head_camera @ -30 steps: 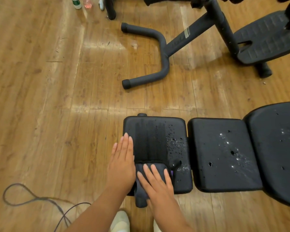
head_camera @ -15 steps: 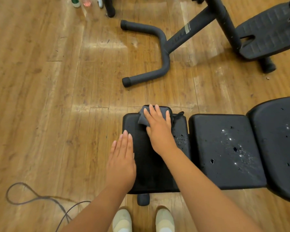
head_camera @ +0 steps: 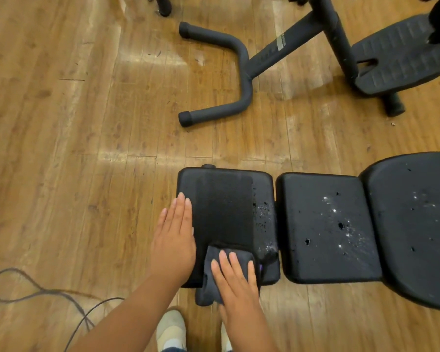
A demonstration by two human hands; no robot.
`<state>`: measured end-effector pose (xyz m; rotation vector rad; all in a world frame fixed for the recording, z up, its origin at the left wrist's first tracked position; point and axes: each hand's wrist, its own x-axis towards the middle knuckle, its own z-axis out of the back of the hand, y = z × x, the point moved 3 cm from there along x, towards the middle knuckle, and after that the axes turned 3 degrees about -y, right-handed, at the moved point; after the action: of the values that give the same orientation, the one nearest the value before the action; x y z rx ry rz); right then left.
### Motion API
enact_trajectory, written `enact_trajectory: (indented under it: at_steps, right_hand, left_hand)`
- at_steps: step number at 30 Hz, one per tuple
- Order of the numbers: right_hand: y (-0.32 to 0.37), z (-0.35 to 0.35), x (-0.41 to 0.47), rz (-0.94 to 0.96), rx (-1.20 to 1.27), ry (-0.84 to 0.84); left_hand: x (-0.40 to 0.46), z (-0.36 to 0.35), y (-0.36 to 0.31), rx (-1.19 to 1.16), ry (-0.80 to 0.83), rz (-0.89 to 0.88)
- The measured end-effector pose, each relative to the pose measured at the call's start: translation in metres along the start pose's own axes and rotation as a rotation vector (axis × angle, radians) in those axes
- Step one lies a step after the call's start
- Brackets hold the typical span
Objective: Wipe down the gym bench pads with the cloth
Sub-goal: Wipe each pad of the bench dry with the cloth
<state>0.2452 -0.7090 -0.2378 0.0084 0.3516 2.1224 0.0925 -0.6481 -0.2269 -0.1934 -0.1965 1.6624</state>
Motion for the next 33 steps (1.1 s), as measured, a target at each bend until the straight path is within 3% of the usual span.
enact_trajectory:
  at_steps: [9,14,19,26,33]
  right_hand:
    - [-0.017,0.019,0.028,-0.053,0.060,-0.114]
    - [-0.050,0.048,0.104,-0.186,0.074,-0.171]
    - [-0.067,0.064,0.144,-0.123,0.079,-0.104]
    - [-0.058,0.063,0.121,-0.095,0.079,-0.150]
    - [-0.042,0.013,-0.013,-0.053,0.003,-0.052]
  left_hand:
    - [0.001,-0.001,0.001,-0.026,-0.017,-0.005]
    - [0.000,-0.003,0.001,-0.054,-0.031,-0.002]
    - [0.001,-0.004,0.001,-0.088,-0.043,-0.001]
    - [0.000,-0.003,0.000,-0.072,-0.031,0.005]
    - [0.002,0.001,-0.001,-0.064,-0.020,-0.001]
